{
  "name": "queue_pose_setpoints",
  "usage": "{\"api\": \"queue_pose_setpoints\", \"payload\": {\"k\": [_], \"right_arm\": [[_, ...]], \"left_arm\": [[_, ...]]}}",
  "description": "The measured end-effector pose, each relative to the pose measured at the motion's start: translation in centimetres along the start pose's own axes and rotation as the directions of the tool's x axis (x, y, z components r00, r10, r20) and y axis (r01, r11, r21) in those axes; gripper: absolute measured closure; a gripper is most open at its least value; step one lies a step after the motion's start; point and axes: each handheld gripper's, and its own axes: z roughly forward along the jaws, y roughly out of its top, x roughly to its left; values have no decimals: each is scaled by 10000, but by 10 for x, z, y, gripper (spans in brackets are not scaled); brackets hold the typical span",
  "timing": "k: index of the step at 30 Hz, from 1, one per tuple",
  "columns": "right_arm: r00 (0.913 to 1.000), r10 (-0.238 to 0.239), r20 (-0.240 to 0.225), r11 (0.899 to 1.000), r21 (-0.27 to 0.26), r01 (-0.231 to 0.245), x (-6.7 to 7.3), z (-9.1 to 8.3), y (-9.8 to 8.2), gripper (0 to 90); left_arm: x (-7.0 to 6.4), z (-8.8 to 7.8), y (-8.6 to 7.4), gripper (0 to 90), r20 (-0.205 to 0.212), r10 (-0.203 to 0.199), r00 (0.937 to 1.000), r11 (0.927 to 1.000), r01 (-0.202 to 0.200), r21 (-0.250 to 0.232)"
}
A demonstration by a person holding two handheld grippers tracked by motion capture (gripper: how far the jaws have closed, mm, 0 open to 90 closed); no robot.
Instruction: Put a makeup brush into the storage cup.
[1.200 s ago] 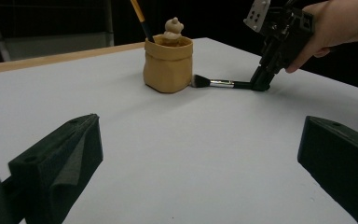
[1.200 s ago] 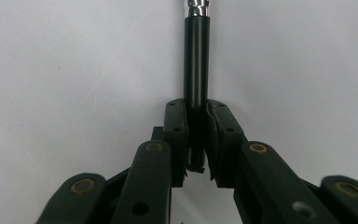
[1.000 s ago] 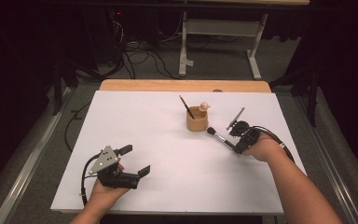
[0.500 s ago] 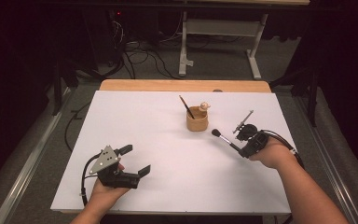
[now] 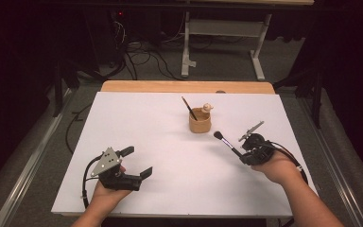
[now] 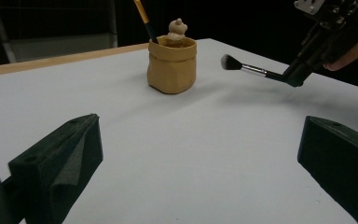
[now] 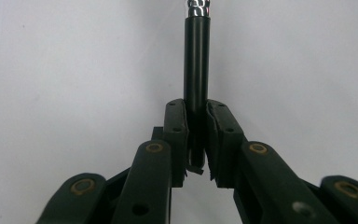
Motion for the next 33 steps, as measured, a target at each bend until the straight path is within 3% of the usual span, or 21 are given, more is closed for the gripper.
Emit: {"api": "queue_pose_setpoints", "payload": {"k": [7,13,24,26,33], "right_arm": [[9996,243,171,9956,-910,-226,3,2,-9,817],[9984,500,244,9859,-1610,-455,4,7,-18,817],[9946,983,330,9546,-2854,-849,6,19,-30,817],[9927,1184,214,9410,-3215,-1053,6,21,-33,817],[9903,1340,377,9155,-3871,-1091,8,26,-37,817]], "left_arm": [[0,1,-1,6,-33,-15,10000,10000,15,39],[1,1,-1,6,-64,-12,10000,10000,12,24],[2,2,-2,6,-134,-85,9999,9999,85,53],[3,2,-2,6,-144,-75,9999,9999,77,85],[3,2,-3,6,-150,-138,9998,9999,139,66]]}}
